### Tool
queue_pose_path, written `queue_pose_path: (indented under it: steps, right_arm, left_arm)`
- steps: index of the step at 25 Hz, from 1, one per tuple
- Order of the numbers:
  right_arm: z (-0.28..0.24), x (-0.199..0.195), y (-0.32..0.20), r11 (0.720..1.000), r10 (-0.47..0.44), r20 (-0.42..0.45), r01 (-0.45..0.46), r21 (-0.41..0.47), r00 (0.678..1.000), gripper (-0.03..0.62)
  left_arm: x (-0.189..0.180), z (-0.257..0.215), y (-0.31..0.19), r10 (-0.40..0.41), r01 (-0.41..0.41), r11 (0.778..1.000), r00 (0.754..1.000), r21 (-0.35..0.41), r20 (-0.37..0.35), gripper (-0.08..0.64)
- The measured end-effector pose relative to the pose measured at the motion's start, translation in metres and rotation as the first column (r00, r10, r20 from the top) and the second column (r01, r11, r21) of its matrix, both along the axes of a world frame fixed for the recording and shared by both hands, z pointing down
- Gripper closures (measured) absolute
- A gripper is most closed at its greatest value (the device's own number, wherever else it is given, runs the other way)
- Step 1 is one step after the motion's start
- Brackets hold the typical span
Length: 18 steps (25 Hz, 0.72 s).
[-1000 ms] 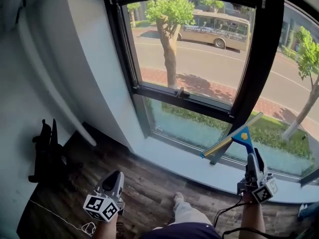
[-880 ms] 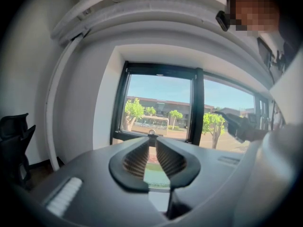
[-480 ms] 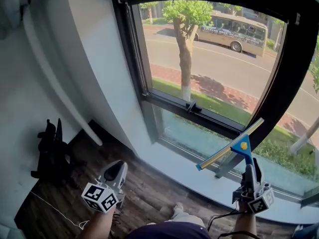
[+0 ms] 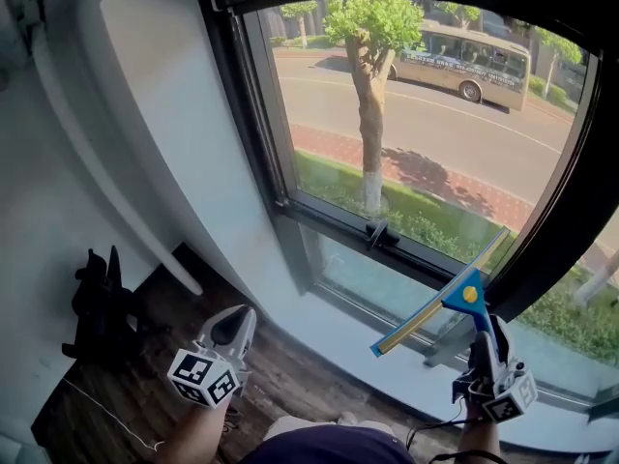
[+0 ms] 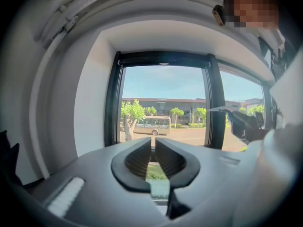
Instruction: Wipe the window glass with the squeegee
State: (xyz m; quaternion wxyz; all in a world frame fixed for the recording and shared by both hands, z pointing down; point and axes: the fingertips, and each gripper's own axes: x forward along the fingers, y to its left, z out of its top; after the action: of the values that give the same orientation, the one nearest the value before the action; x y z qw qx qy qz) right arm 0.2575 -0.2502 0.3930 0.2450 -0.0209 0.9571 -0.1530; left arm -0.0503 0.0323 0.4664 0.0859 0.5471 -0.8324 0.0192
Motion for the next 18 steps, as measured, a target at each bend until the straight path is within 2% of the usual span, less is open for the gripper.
queue_pose_path:
  steps: [5,9,14,18]
  right_arm:
    - [0.0,-0.021,0.007,0.999,-0.027,0.017,0.026,0.046,0.999,0.44]
    - [0.006,-0.006,0.016,0.999,-0.005,-0.011,0.005,0.051,1.0,0.442]
    - [0.006,0.005,0.014,0.992,0.113,-0.038,-0.11,0.068,0.993,0.442]
    - [0.002,-0.029,0.002,0.964,0.262,-0.08,-0.256,0.073,0.962,0.442]
  left_arm:
    - [-0.014,0.008,-0.009,0.02,-0.02,1.0,1.0,0.002,-0.001,0.538]
    - [-0.007,0.022,-0.019,0.056,-0.056,0.998,0.998,0.001,-0.013,0.538]
    - [-0.019,0.02,-0.064,0.154,-0.154,0.987,0.988,0.039,-0.009,0.541]
    - [-0.064,0.014,-0.106,0.238,-0.239,0.969,0.971,0.067,0.011,0.555]
